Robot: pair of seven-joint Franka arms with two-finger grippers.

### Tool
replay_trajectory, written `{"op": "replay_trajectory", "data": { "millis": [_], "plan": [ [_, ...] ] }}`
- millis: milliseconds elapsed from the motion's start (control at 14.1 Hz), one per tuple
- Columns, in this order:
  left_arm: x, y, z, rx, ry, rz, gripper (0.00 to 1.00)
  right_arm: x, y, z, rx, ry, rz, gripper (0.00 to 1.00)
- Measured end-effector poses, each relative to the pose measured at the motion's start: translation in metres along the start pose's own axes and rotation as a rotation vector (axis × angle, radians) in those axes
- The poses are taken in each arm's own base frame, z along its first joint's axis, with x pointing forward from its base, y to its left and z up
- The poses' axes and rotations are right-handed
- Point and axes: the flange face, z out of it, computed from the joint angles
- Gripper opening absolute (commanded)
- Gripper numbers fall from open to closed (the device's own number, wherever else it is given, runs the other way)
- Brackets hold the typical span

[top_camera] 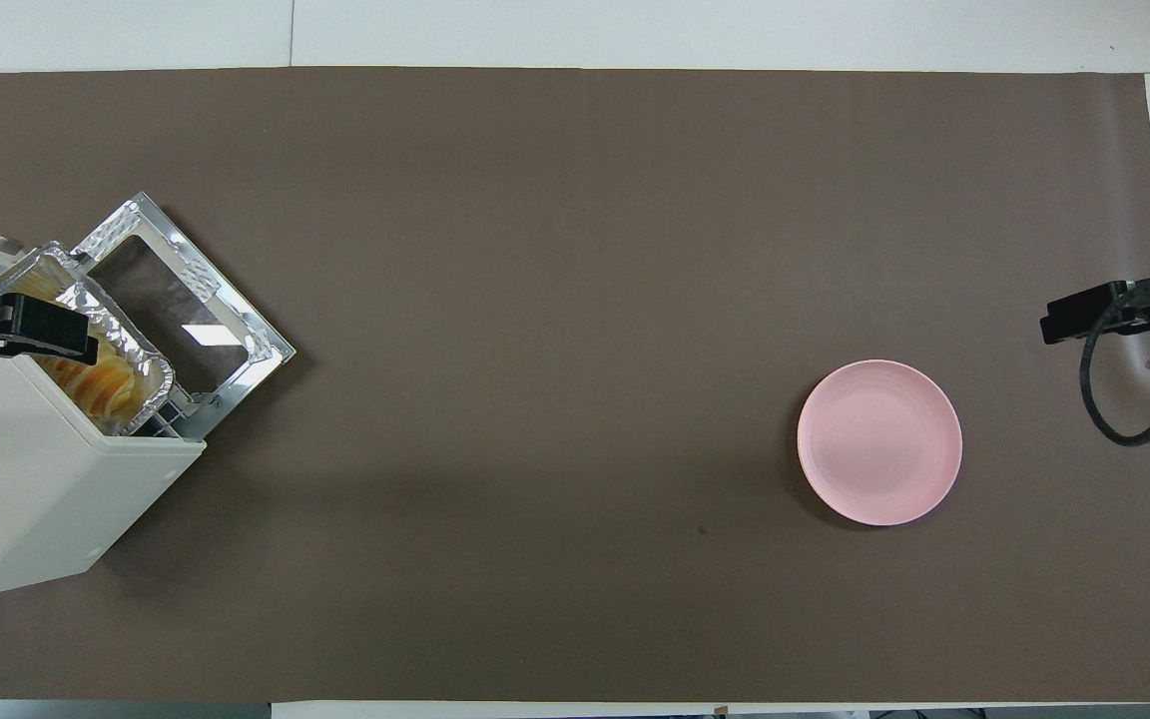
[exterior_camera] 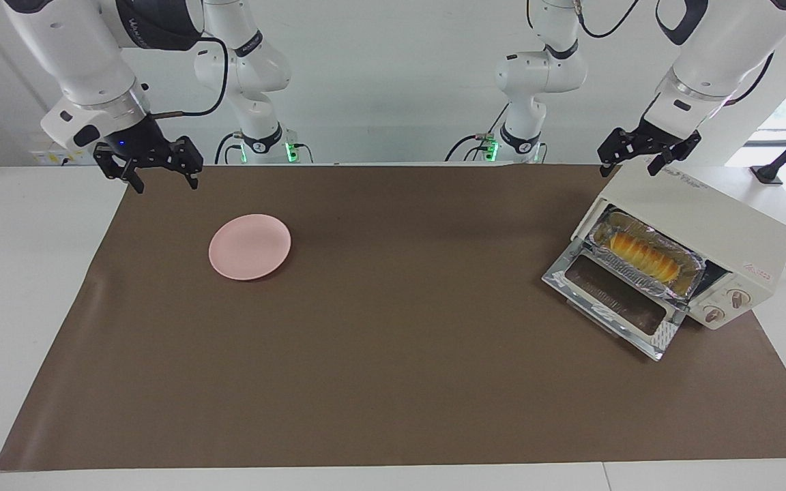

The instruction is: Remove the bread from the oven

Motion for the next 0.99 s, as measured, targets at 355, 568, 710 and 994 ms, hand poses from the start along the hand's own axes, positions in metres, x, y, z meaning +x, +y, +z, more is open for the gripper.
{"op": "replay_trajectory", "data": {
  "millis": [355, 568, 710, 994],
  "plan": [
    [0.002, 0.0, 0.002, 0.0, 0.01, 0.0, 1.0, 0.0, 0.0, 0.0, 0.0, 0.0, 0.0, 1.0],
    [0.014, -0.001, 0.014, -0.003, 0.085, -0.011, 1.0, 0.0, 0.0, 0.0, 0.0, 0.0, 0.0, 1.0],
    [0.021, -0.005, 0.025, -0.009, 0.118, -0.092, 1.0, 0.0, 0.0, 0.0, 0.0, 0.0, 0.0, 1.0],
    [0.041, -0.014, 0.057, -0.03, 0.152, -0.347, 1.0, 0.0, 0.0, 0.0, 0.0, 0.0, 0.0, 1.0]
  ]
}}
